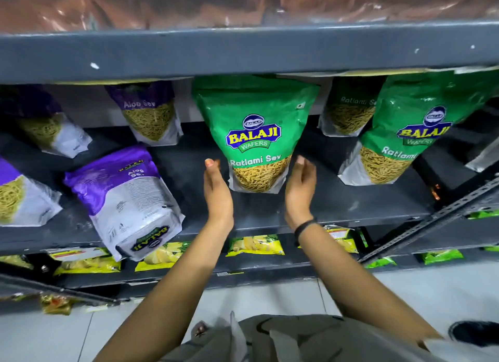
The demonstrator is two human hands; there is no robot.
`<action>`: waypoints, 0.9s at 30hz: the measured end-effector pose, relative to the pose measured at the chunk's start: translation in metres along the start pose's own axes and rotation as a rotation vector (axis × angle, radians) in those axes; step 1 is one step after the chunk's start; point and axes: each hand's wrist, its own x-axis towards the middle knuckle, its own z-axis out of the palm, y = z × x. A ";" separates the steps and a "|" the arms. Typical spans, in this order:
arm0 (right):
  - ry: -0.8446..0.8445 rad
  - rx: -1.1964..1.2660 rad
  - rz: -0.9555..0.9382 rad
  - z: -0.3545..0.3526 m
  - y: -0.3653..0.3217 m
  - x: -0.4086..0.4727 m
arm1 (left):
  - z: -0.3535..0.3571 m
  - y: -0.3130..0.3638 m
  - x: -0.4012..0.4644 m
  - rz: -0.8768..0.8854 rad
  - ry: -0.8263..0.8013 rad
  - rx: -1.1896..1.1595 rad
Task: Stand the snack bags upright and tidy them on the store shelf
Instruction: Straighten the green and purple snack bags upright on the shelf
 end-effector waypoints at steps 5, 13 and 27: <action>-0.243 -0.063 -0.190 0.010 0.014 -0.081 | -0.054 0.042 -0.008 0.418 0.144 0.051; -0.809 -0.369 0.013 0.130 0.007 -0.093 | -0.199 0.043 0.037 0.432 0.538 0.087; -0.861 -0.178 -0.011 0.143 0.007 -0.131 | -0.260 0.041 0.056 0.125 -0.333 0.076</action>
